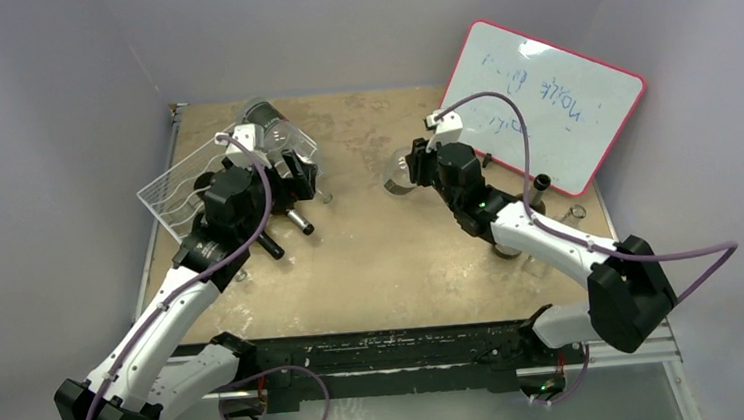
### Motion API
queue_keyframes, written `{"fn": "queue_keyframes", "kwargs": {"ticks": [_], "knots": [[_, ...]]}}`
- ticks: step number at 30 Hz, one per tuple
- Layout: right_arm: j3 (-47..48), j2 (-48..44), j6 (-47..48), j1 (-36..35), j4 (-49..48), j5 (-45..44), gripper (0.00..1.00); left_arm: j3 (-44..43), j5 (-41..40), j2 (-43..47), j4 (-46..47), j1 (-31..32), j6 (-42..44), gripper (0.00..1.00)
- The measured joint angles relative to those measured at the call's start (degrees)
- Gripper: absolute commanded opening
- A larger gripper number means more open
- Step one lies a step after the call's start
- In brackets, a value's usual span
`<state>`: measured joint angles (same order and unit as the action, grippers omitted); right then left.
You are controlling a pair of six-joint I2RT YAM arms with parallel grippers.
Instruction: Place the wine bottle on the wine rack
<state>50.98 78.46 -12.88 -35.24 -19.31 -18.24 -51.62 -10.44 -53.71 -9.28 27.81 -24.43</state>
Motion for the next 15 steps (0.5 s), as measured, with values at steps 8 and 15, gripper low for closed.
{"fn": "queue_keyframes", "kwargs": {"ticks": [8, 15], "knots": [[-3.0, -3.5, -1.7, -0.1, 1.1, 0.1, 0.00, 0.0, -0.3, -1.4, -0.6, 0.0, 0.0, 0.92], [-5.3, -7.0, -3.2, -0.1, 4.3, 2.3, 0.00, 0.0, -0.3, -1.9, -1.8, 0.0, 0.0, 0.92]]}}
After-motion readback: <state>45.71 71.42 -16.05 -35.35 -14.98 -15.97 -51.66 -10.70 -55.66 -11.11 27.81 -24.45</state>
